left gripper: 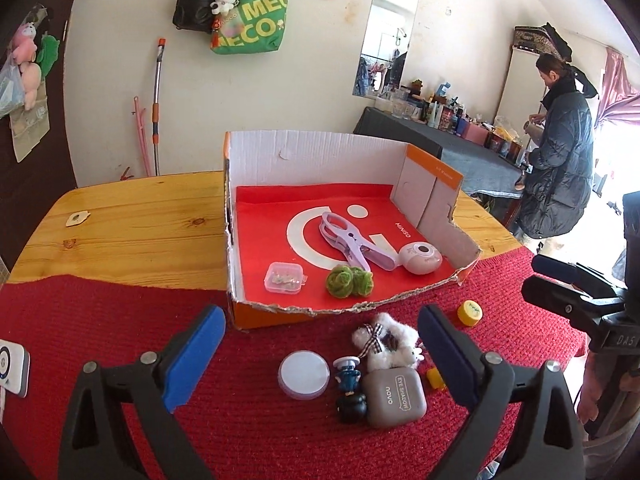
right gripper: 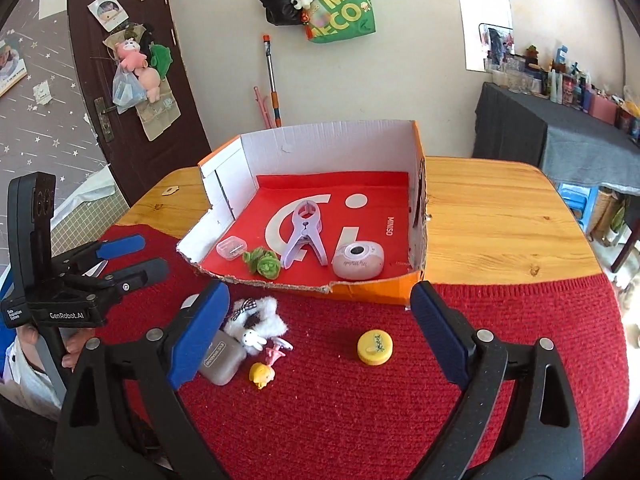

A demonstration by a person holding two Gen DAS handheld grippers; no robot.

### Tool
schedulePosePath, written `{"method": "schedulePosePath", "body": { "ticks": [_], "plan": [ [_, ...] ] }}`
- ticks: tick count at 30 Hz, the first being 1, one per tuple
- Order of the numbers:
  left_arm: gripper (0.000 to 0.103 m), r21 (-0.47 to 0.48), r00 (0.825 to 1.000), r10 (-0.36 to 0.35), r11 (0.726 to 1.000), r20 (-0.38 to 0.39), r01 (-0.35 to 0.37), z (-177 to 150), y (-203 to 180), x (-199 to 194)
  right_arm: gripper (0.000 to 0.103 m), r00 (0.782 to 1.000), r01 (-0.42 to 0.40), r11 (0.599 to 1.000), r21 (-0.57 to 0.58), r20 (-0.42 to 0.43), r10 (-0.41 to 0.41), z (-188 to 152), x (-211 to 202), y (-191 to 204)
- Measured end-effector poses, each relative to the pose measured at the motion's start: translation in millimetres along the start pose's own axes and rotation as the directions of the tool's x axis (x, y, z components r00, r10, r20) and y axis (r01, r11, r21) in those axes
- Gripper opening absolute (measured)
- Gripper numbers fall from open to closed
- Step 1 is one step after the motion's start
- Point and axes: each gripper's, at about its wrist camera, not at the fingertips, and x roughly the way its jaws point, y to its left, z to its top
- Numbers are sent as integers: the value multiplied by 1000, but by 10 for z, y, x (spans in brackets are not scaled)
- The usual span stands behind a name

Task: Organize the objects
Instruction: 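Withdraw both tools from the cardboard box toward the remaining items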

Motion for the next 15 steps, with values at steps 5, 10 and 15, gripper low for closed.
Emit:
{"method": "schedulePosePath", "body": {
  "ticks": [5,10,15],
  "plan": [
    [101,-7,999,26,1000,-31,-26,-207,15,42,94,997,70,997,-26,27,-70,-211,1,102],
    [101,-16,995,21,1000,-94,-22,-399,20,171,94,997,73,997,-26,-6,-73,-424,148,158],
    [101,-26,990,32,999,-137,-36,-481,68,270,94,997,45,999,-22,-58,-46,-558,328,218]
  ]
}}
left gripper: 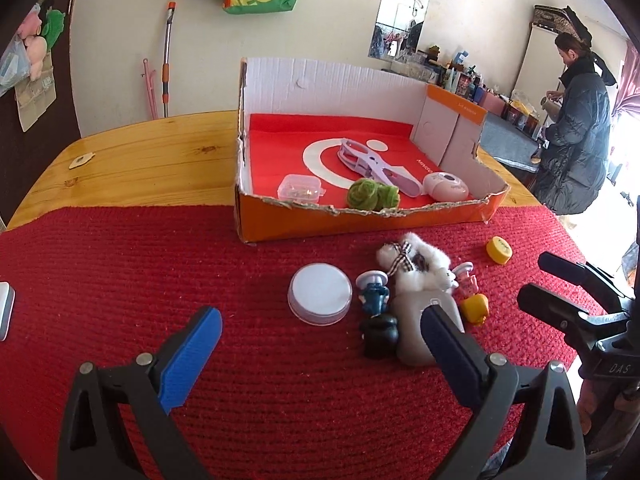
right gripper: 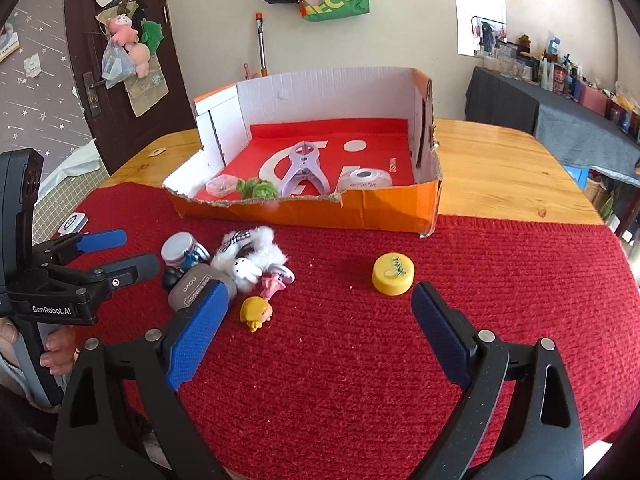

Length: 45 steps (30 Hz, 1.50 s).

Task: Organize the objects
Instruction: 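Withdraw both tools from the cardboard box toward the remaining items, then grasp the white round container with the left tool while the right tool grasps the yellow-haired figurine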

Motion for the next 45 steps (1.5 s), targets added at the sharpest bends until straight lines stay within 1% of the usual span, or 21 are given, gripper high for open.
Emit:
{"method": "schedulePosePath", "body": {
  "ticks": [3,9,11,14,17,21,23,25,29,32,39,42,44,45],
  "plan": [
    [101,-13,1000,-3,1000,-11,3,-7,35,18,94,1000,-14,1000,2,-17,14,-18,63,27],
    [101,-18,1000,1,1000,-26,-1,-11,64,51,94,999,-11,1000,-13,-38,11,-64,139,92],
    [101,-22,1000,2,1000,-31,-2,-11,80,61,94,999,5,1000,-25,-48,-6,-81,179,127],
    [101,-32,999,-5,999,-38,4,-6,103,68,94,995,57,995,-77,-78,-63,-109,288,212],
    [101,-26,999,-7,1000,-44,6,-7,109,74,94,993,78,993,-90,-86,-86,-128,338,220],
    [102,-5,998,0,1000,-57,0,14,138,107,94,991,112,989,-94,-64,-118,-123,324,193],
    [101,2,997,-14,1000,-70,14,44,167,122,94,991,119,988,-99,-56,-125,-122,322,198],
    [101,15,997,-5,1000,-75,6,74,191,126,94,991,120,986,-113,-54,-126,-128,333,227],
    [95,36,996,-23,999,-90,27,115,252,121,93,991,112,984,-136,-57,-121,-147,369,314],
    [94,51,996,-13,999,-90,17,138,303,108,93,989,131,981,-145,-46,-139,-151,386,359],
    [94,122,996,-3,992,-93,14,156,336,144,93,986,154,983,-101,-52,-160,-125,397,236],
    [89,144,996,-19,989,-92,32,178,312,160,93,987,146,985,-88,-55,-151,-110,387,197],
    [88,167,995,-31,985,-90,46,191,290,165,88,987,142,985,-97,-55,-148,-103,391,222],
    [88,186,996,-24,982,-84,39,194,276,160,86,988,141,985,-103,-54,-147,-99,396,241]
  ]
}}
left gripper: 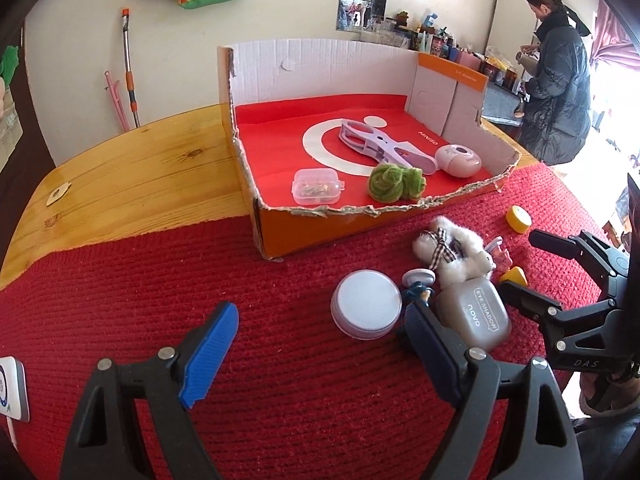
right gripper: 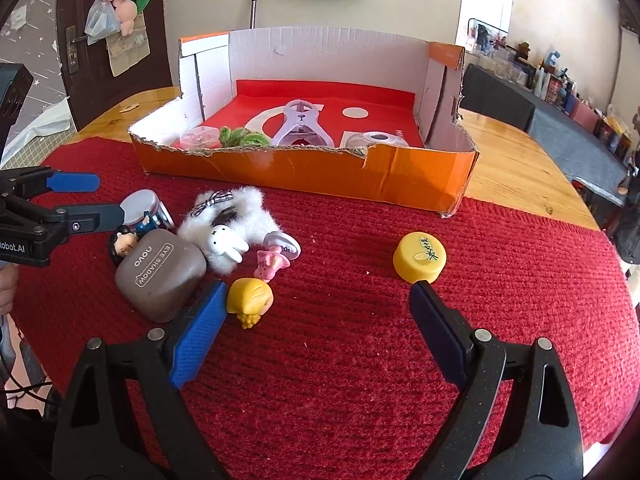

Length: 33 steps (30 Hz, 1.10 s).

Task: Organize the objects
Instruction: 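Grasp the white round container with the left tool while the right tool grasps the yellow-haired figurine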

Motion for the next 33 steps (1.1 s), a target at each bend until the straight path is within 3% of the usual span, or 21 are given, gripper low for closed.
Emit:
{"method": "schedulePosePath", "body": {
  "ticks": [4,12,16,28,30,32,33],
  "plan": [
    [84,65,999,45,997,4,-45,-7,-10,-16,84,1000,-13,1000,-8,-4,13,14,22,52],
    [83,80,1000,-7,997,-5,7,5,-32,58,84,1000,-20,1000,23,-8,20,13,32,-12],
    [72,141,1000,-14,990,-26,18,19,-154,142,84,999,-39,999,23,-14,39,10,36,-13],
    [43,145,995,-101,984,4,100,-21,-221,155,61,999,-49,998,40,7,49,47,73,60],
    [42,145,995,-99,985,19,95,-45,-233,143,54,998,-57,998,29,14,56,40,71,84],
    [42,129,994,-106,986,22,102,-49,-222,138,33,997,-75,997,15,22,75,29,59,110],
    [42,123,994,-106,987,24,103,-50,-219,131,29,996,-90,996,13,25,89,24,53,115]
  ]
}}
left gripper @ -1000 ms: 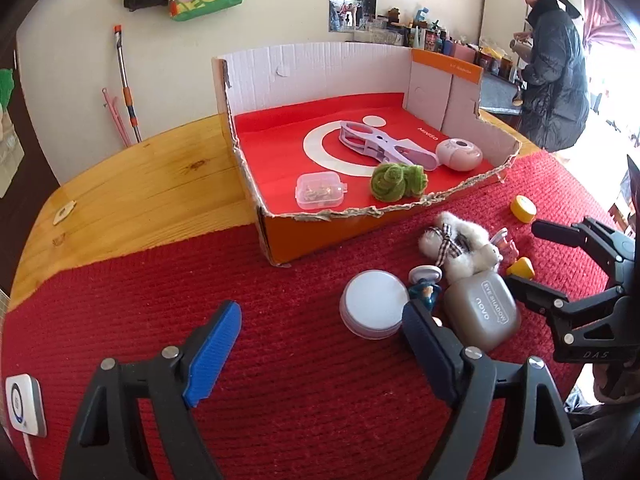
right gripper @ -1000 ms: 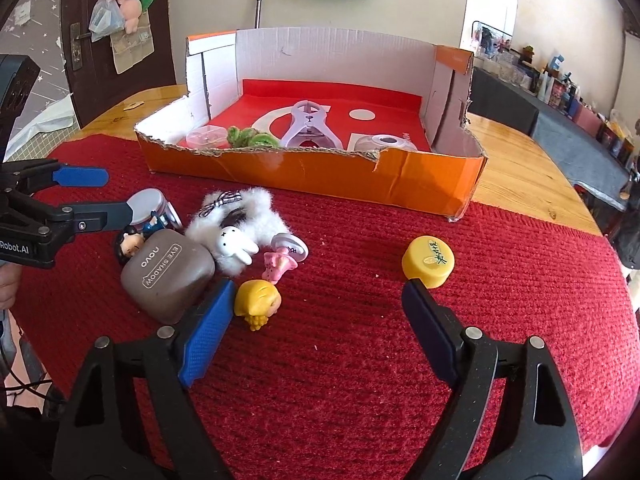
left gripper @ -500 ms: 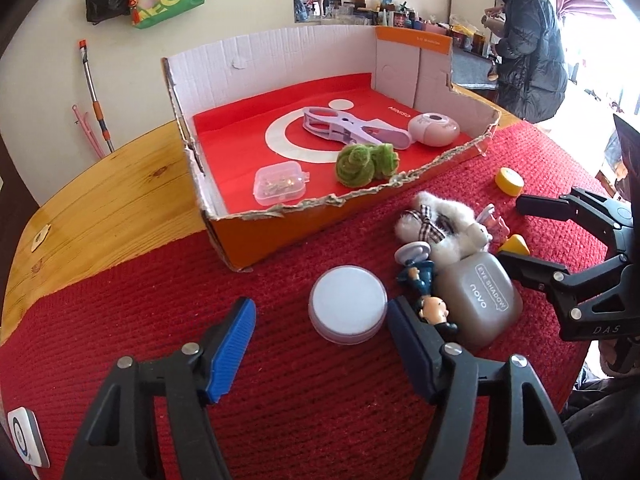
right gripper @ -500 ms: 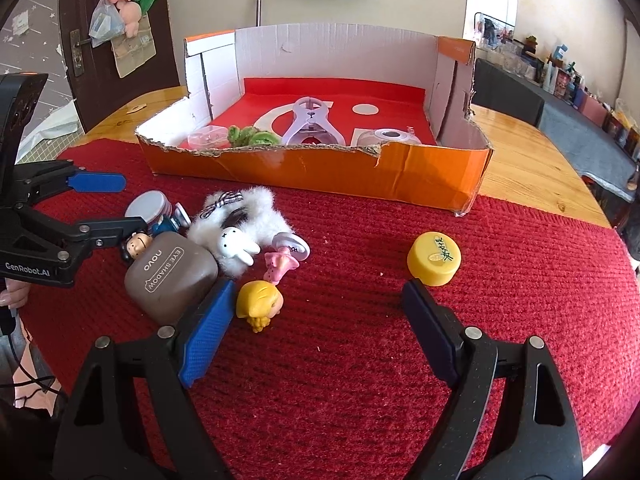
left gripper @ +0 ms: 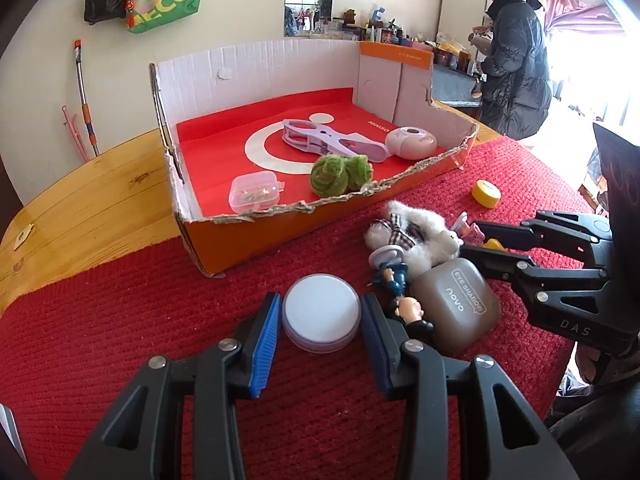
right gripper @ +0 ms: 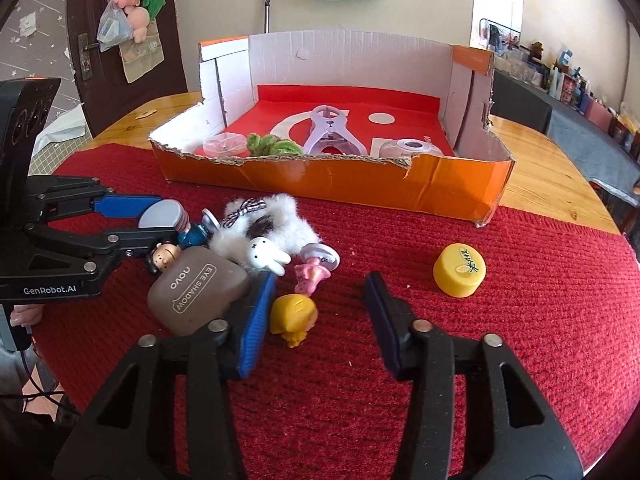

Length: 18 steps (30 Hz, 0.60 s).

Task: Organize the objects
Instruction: 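Grasp the white round container with the left tool while the right tool grasps the yellow-haired figurine, then carry the white container and yellow figurine with both tools into the cardboard box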

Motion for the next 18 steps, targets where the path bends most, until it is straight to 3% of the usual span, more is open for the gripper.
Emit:
{"method": "schedulePosePath", "body": {
  "ticks": [2,7,18],
  "plan": [
    [42,-9,1000,0,1000,8,0,-2,-4,-23,20,1000,-19,1000,12,5,19,-6,-12,-22],
    [42,-27,999,3,1000,48,-2,20,-15,-161,20,997,-78,995,59,17,78,2,-90,-108],
    [42,-25,993,5,1000,115,-3,123,-89,-374,20,994,-93,994,51,68,89,91,-299,-143]
  ]
}}
